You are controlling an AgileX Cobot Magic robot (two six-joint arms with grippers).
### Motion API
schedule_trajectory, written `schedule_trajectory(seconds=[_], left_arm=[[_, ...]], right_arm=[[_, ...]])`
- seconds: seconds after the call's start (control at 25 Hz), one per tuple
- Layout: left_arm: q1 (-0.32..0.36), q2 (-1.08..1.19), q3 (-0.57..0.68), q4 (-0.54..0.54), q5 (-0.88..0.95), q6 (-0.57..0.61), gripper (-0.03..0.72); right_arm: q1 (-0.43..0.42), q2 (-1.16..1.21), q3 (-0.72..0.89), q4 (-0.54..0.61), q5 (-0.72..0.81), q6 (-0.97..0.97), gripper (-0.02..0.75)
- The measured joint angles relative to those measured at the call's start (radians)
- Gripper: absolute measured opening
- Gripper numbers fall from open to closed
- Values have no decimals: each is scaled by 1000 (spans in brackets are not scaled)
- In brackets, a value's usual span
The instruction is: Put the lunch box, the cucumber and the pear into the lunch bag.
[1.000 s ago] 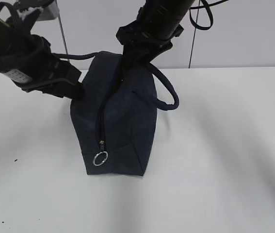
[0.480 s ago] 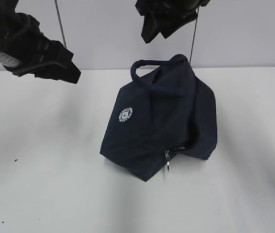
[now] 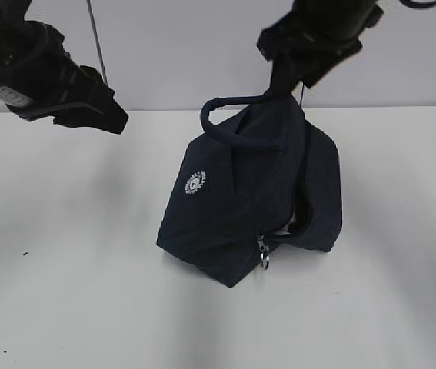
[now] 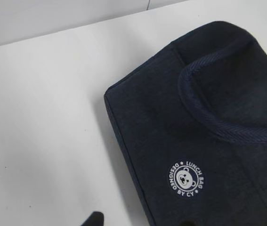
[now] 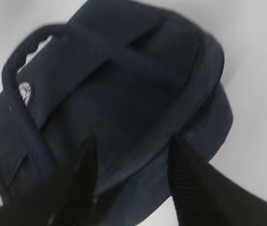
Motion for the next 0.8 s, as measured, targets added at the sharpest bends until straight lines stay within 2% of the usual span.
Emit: schedule_trajectory(seconds=[0.08, 0.24, 0.4, 0.48, 0.64, 0.8], left_arm=[[1, -2, 7, -11, -3, 27, 307], [1, -6, 34, -88, -10, 122, 307], [1, -6, 41, -163, -26, 209, 307], [1, -6, 41, -175, -36, 234, 307], [-9, -6, 41, -181, -49, 294, 307], [-17, -2, 41, -192, -51, 304, 301]], right_arm=[[0, -90, 181, 19, -69, 2, 379], [0, -345, 611, 98, -362, -15, 372], [2, -592, 1036, 291, -698, -155, 367], [2, -682, 1185, 386, -817, -234, 366], [2, -787, 1363, 558, -945, -381, 366], [2, -772, 1415, 759, -980, -567, 366]])
